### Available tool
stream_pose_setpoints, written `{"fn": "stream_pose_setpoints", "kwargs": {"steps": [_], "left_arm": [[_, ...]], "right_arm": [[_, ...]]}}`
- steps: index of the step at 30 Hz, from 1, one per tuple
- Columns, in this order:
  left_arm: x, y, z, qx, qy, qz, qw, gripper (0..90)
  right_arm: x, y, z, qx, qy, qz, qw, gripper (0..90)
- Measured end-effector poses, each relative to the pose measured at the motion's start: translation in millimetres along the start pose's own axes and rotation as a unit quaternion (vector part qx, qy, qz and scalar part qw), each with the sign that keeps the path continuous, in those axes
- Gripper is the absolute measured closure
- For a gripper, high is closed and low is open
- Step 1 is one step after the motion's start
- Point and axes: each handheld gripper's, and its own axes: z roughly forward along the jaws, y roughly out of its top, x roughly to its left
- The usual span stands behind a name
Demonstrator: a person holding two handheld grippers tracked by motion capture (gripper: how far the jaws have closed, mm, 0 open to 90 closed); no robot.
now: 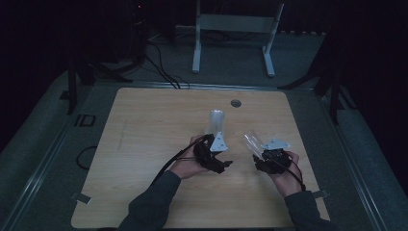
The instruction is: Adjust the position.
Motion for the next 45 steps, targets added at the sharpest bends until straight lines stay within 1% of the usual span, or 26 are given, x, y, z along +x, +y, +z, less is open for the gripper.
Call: {"fn": "stream_pose_setpoints", "kwargs": {"steps": [5,12,15,19,22,26,28,30,34,36,41,45], "left_arm": [[1.6,1.9,-2.3,-0.01,0.003,-0.008,0.9999,24.3],[2.7,4.5,-3.4,-0.019,0.004,-0.019,0.9996,24.7],[3.3,6.2,-4.2,-0.027,0.001,-0.027,0.9993,25.8],[4.0,8.1,-4.8,-0.032,-0.002,-0.032,0.999,26.0],[4.7,9.8,-6.0,-0.044,-0.008,-0.044,0.9981,26.0],[5.2,13.2,-7.1,-0.049,-0.01,-0.048,0.9976,26.2],[6.2,15.6,-7.5,-0.055,-0.018,-0.054,0.9969,26.2],[6.1,19.2,-7.7,-0.06,-0.018,-0.056,0.9965,26.2],[5.4,25.5,-7.2,-0.061,-0.021,-0.056,0.9964,26.2],[5.7,27.4,-5.8,-0.062,-0.023,-0.058,0.9961,26.2],[8.2,30.7,-1.2,-0.063,-0.027,-0.076,0.9948,26.2],[9.1,33.1,1.3,-0.062,-0.025,-0.083,0.9943,26.2]], "right_arm": [[2.3,0.6,-3.6,-0.022,-0.011,0.012,0.9996,41.6],[2.1,-1.5,-6.3,-0.045,-0.015,0.03,0.9984,41.6],[4.0,-3.9,-7.3,-0.059,-0.018,0.036,0.9974,41.6],[7.0,-6.9,-8.6,-0.077,-0.023,0.044,0.9958,41.6],[8.0,-8.0,-9.1,-0.087,-0.024,0.049,0.9947,41.6],[9.0,-8.8,-9.7,-0.095,-0.027,0.054,0.9936,41.7],[9.3,-9.0,-10.3,-0.102,-0.027,0.058,0.9927,41.6],[9.5,-9.2,-11.5,-0.109,-0.031,0.063,0.9915,41.7],[9.6,-9.6,-13.5,-0.12,-0.035,0.068,0.9898,41.7],[9.4,-9.9,-14.1,-0.123,-0.036,0.07,0.9893,41.7],[9.5,-10.8,-15.7,-0.133,-0.037,0.067,0.9882,41.7],[9.1,-10.9,-17.1,-0.139,-0.038,0.072,0.987,41.7]]}}
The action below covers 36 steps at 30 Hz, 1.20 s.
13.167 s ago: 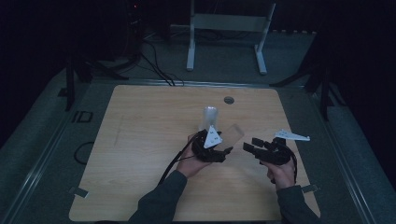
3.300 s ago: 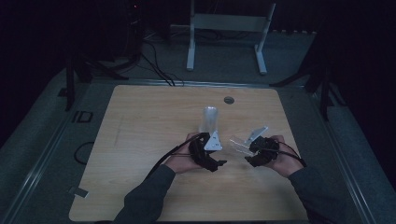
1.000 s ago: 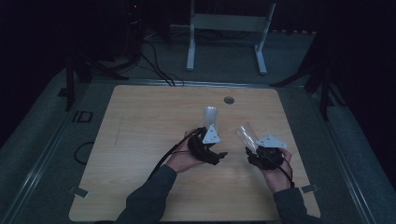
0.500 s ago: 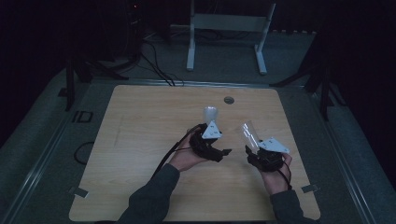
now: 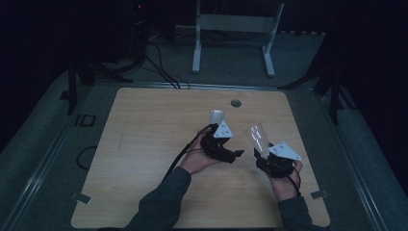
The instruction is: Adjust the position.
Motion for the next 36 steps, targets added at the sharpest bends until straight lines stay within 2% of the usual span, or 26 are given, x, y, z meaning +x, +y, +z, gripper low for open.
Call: {"fn": "stream_pose_setpoints", "kwargs": {"steps": [9,14,19,25,27,36], "left_arm": [[1.8,8.9,3.5,-0.005,-0.002,-0.016,0.9998,26.3],[2.8,11.4,5.6,-0.014,-0.01,-0.034,0.9993,26.3],[4.4,12.6,7.5,-0.025,-0.019,-0.057,0.9979,26.1],[2.7,13.9,10.6,-0.029,-0.023,-0.066,0.9971,25.3],[3.1,14.3,11.8,-0.027,-0.017,-0.071,0.997,24.8],[5.5,16.1,12.1,-0.041,-0.026,-0.1,0.9937,23.0]], "right_arm": [[-0.1,1.1,-3.3,-0.016,-0.003,0.009,0.9998,41.7],[-1.0,1.4,-5.6,-0.026,-0.006,0.011,0.9996,41.7],[-1.2,1.8,-7.9,-0.035,-0.01,0.017,0.9992,41.7],[-1.2,3.4,-9.9,-0.047,-0.012,0.017,0.9987,41.7],[-1.1,4.0,-10.6,-0.05,-0.014,0.016,0.9985,41.7],[0.6,3.8,-12.7,-0.065,-0.012,0.013,0.9977,41.7]]}}
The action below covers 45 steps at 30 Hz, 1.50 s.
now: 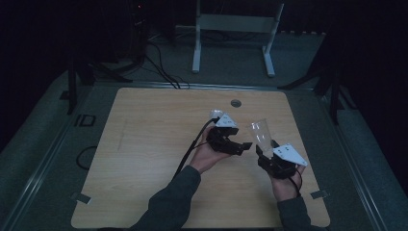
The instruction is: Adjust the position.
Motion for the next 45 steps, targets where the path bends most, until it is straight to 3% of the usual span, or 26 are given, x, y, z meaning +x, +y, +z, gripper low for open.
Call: {"fn": "stream_pose_setpoints", "kwargs": {"steps": [7,18,26,40,45], "left_arm": [[-1.8,2.0,3.0,-0.004,-0.006,-0.004,1.0,20.2],[0.1,4.2,9.0,-0.015,-0.023,-0.029,0.9992,19.5],[5.4,4.3,11.7,-0.033,-0.041,-0.062,0.9967,19.5],[5.7,5.8,15.6,-0.056,-0.062,-0.08,0.9933,18.9],[5.3,7.2,17.7,-0.068,-0.067,-0.094,0.991,17.9]], "right_arm": [[1.9,0.0,-0.8,-0.007,0.002,0.001,1.0,41.7],[5.4,1.0,-2.8,-0.019,0.004,-0.001,0.9998,41.7],[10.4,3.2,-3.2,-0.032,0.007,-0.003,0.9995,41.7],[14.7,4.0,-4.0,-0.048,0.013,-0.005,0.9987,41.6],[16.3,3.9,-4.1,-0.052,0.017,-0.005,0.9985,41.5]]}}
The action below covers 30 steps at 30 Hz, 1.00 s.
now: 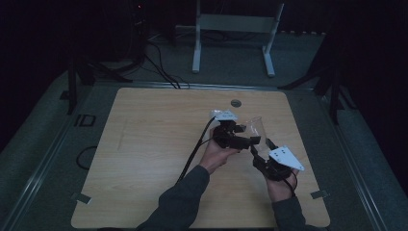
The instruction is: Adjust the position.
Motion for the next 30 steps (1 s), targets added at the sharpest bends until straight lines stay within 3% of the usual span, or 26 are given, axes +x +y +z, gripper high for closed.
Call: {"fn": "stream_pose_setpoints", "kwargs": {"steps": [7,10,13,25,30], "left_arm": [[3.6,1.5,1.5,-0.023,-0.01,-0.035,0.9991,17.9],[4.1,1.6,2.0,-0.026,-0.01,-0.039,0.9988,18.3],[1.9,2.0,1.6,-0.032,-0.007,-0.034,0.9989,19.8],[-4.4,2.2,0.1,-0.036,0.002,-0.01,0.9993,26.2],[-5.9,2.5,-1.0,-0.034,0.006,0.001,0.9994,26.8]], "right_arm": [[0.9,-0.3,0.2,-0.001,0.004,-0.003,1.0,41.5],[2.1,-0.2,0.6,-0.002,0.004,-0.006,1.0,41.5],[3.8,-0.4,1.3,-0.001,0.003,-0.018,0.9998,41.4],[1.2,-0.4,3.4,0.006,0.014,-0.019,0.9997,39.2],[-1.1,0.5,4.2,0.013,0.034,-0.015,0.9992,37.0]]}}
